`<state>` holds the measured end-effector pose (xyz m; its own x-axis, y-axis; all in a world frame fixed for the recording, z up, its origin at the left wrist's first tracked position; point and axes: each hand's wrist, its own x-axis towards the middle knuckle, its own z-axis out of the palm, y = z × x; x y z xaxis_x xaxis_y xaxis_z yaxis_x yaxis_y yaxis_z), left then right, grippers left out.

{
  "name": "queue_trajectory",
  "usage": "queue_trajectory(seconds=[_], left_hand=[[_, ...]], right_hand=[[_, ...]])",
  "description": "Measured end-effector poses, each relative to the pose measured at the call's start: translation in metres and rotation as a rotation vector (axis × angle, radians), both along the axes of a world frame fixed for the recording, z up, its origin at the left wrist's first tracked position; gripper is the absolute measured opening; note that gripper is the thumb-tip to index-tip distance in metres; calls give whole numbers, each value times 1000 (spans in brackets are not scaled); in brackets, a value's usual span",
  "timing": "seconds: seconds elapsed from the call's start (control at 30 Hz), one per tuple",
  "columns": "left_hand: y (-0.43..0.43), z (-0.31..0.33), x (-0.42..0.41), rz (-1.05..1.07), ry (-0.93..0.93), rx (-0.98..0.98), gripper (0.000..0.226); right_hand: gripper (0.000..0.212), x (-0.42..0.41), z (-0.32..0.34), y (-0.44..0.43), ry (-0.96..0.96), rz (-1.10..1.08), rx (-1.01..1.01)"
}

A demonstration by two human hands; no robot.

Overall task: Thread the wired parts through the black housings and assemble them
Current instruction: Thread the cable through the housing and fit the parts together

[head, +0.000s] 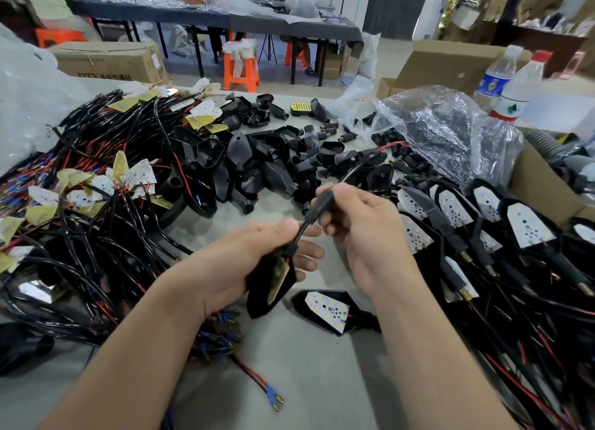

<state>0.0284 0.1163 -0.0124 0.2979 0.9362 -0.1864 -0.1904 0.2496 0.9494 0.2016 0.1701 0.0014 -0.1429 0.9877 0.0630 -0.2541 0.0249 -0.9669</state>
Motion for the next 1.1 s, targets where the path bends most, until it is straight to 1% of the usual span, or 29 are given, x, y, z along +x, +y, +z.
queue_trajectory(seconds=[0.07,0.13,0.23,0.3,0.37,0.43,0.57,0.67,0.77,0.9,1.03,1.1], left_hand=[[-1,-1,-2,-71,94,0,44],[-1,-1,-4,-76,181,7,43],[2,0,-4,43,179,3,29],[5,0,-4,94,154,4,28],[4,1,-6,110,130,10,23],[2,3,-6,115,138,27,24],[0,6,-6,83,255,85,19],[-2,5,-5,28,328,111,17],[-4,3,-1,-9,365,146,15],[-2,0,-1,-27,337,167,17],[0,1,-1,67,280,118,24],[0,2,-1,109,333,114,30]], right_hand=[[31,4,2,3,79,-140,-42],[33,9,4,6,129,-239,-62],[29,13,3,8,164,-320,-82],[29,13,0,9,144,-332,-91],[31,12,-2,9,95,-323,-84],[33,11,-4,9,37,-299,-63],[31,12,-4,9,-25,-258,-61],[29,10,-4,7,-99,-188,-54],[26,8,-2,4,-72,-112,-46],[25,13,2,3,34,-23,-65],[18,15,5,2,43,28,-76],[17,14,5,1,38,35,-69]])
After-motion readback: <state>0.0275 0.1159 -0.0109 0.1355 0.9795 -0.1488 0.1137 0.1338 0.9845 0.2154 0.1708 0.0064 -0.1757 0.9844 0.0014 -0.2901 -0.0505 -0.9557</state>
